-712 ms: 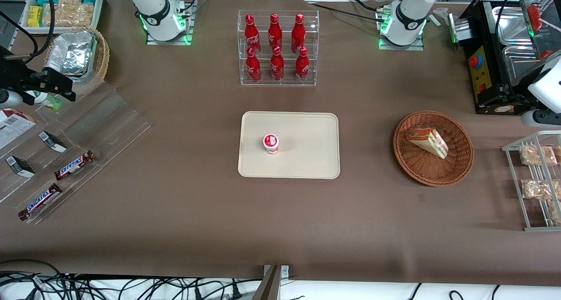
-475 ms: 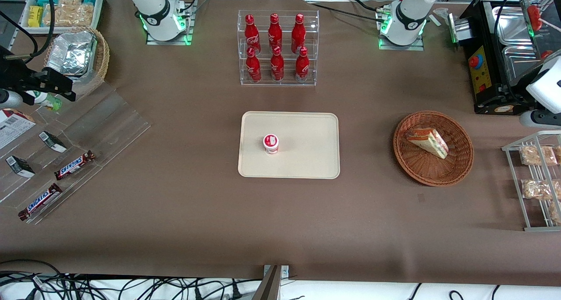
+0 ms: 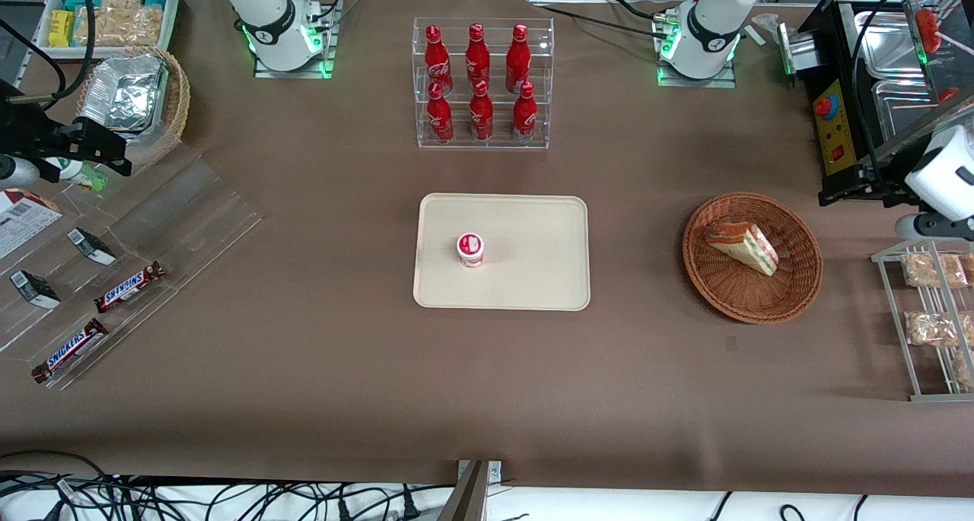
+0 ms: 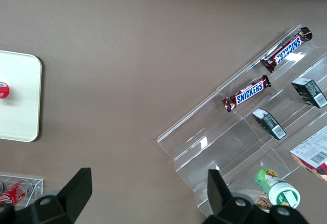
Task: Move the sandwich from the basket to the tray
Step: 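Move the left gripper down over the wrapped sandwich in the wicker basket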
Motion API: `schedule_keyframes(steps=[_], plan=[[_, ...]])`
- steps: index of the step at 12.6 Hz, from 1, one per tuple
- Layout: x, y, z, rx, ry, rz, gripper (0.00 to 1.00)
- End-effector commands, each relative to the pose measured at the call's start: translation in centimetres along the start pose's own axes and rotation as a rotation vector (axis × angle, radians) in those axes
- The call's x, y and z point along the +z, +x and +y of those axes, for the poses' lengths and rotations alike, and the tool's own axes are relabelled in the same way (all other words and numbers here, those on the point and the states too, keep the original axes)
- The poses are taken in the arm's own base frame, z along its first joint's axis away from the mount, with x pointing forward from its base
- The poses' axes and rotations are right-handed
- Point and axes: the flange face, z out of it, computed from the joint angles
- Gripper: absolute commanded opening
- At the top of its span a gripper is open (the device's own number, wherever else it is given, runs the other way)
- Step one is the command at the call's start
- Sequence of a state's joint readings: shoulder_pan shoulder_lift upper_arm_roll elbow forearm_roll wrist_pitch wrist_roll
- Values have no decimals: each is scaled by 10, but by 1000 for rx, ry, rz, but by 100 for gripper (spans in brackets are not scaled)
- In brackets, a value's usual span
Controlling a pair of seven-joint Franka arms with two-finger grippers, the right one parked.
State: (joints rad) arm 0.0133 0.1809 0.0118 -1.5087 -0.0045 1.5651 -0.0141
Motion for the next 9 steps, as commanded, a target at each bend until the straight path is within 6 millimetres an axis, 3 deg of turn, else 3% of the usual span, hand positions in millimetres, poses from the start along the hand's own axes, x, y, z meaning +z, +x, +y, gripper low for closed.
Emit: schedule_keyframes(steps=[1,9], plan=[[31,3,-5,-138,42,-15,100],[131,-1,-2,-640,73,13,100]])
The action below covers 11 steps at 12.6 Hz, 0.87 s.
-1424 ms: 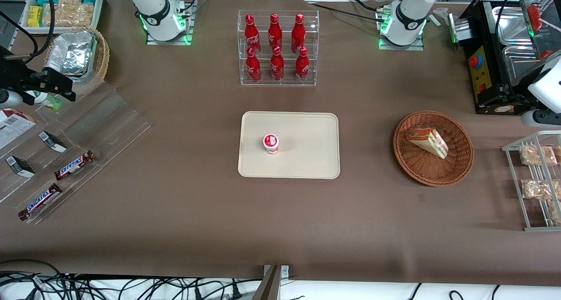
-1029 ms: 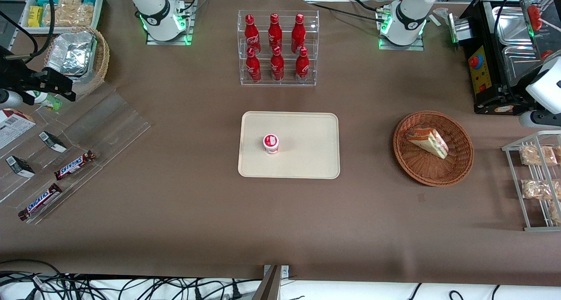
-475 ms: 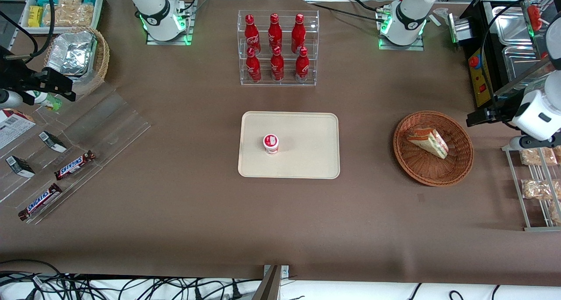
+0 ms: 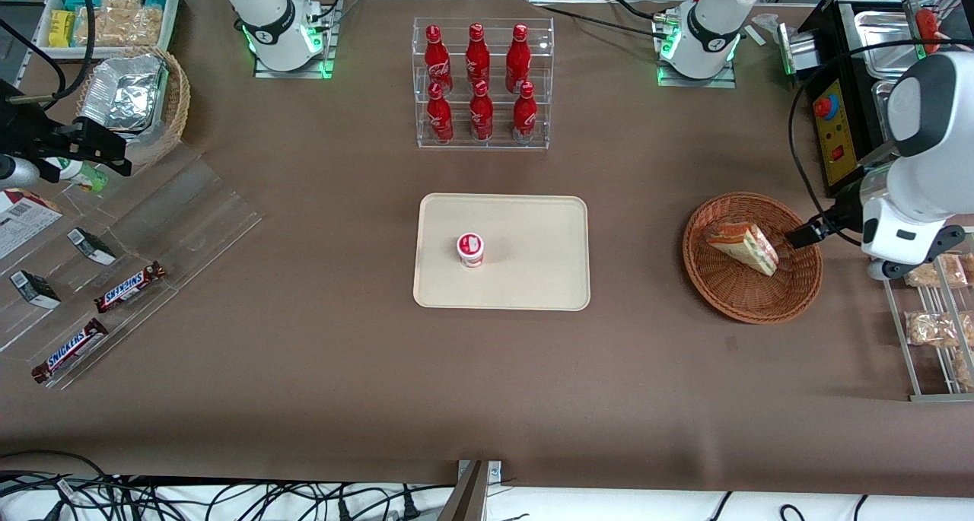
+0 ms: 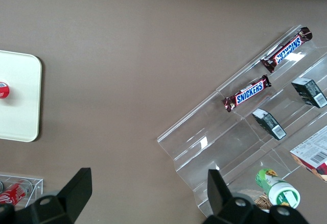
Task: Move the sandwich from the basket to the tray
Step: 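Move the left gripper down over the wrapped sandwich in the wicker basket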
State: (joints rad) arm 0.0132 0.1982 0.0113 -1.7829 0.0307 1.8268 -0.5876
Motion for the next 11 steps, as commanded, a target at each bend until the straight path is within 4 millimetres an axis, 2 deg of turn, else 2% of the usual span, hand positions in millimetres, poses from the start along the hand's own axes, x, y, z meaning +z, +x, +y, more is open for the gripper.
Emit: schedule_keyframes(steps=[1,6,11], plan=[[28,-15,-3,-116,28,55,100],[96,-35,-7,-276,-49,122,100],[143,-49,-16,-318,-94,148,100]])
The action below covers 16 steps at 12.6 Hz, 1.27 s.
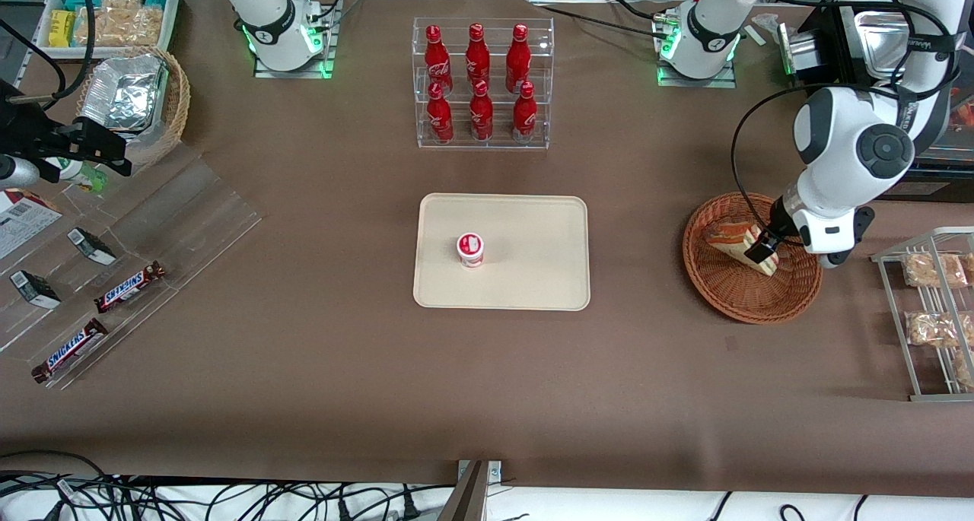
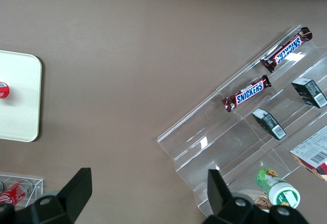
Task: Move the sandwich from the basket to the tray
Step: 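Close the left gripper on the wrapped sandwich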
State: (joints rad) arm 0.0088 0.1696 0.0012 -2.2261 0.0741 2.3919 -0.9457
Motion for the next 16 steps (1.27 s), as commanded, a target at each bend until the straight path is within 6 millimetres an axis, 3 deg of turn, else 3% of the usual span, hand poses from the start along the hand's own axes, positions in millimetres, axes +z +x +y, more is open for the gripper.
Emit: schedule_keyframes(steps=[1,8,13,14,15,16], plan=[[8,-12,-15,-32,-17,25,100],[45,-15,-19,-61,-45,34,100],[57,-14,-18,-85,-53,35,100],[57,-14,-17,-92,-55,35,81],[58,-14,-18,-101,-52,33,51],[60,-14,-17,-105,-51,32,26]])
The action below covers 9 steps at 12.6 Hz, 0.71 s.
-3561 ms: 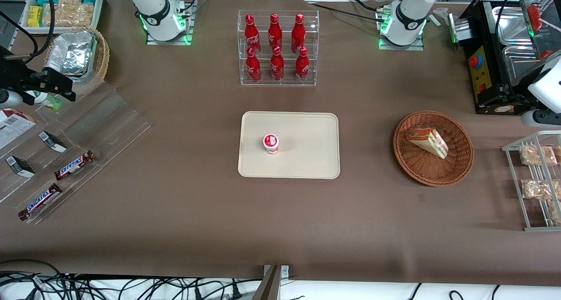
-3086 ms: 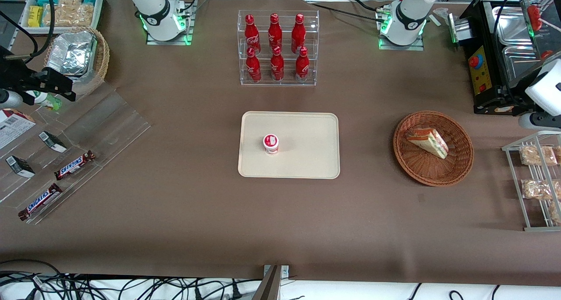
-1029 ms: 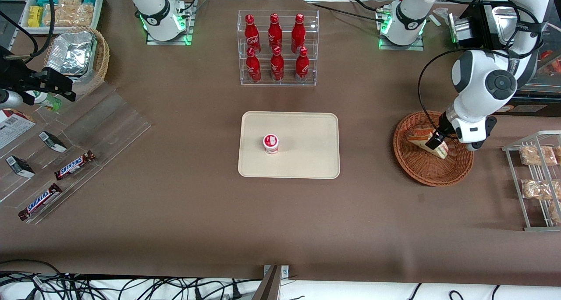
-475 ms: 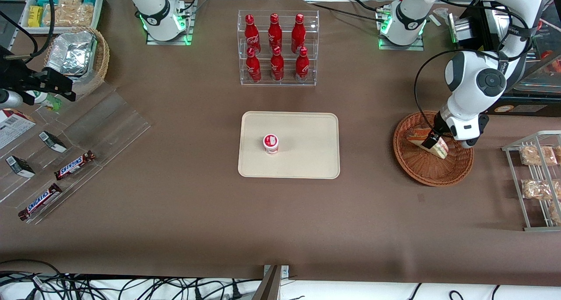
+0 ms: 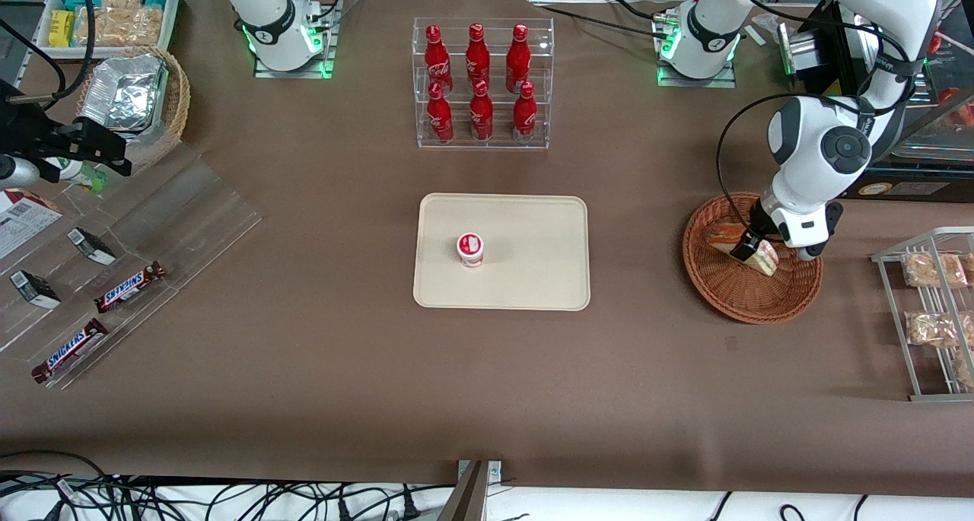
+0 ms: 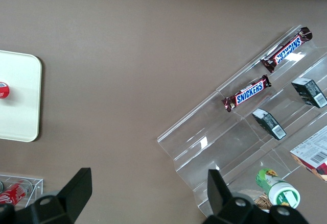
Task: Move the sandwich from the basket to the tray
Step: 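Close the left gripper on the wrapped sandwich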
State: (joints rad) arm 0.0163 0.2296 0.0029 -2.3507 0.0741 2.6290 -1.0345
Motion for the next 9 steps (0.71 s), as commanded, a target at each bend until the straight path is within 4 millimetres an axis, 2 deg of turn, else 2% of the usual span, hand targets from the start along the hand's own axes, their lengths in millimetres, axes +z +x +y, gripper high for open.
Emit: schedule_keyframes(steps=[1,2,5,6,9], plan=[[0,2,2,-15,-2,13,9],[0,2,2,-15,-2,13,0],[-12,6,3,-14,-10,22,0],[-22,7,3,-6,5,15,0],[-72,21,20,89,75,-16,0]])
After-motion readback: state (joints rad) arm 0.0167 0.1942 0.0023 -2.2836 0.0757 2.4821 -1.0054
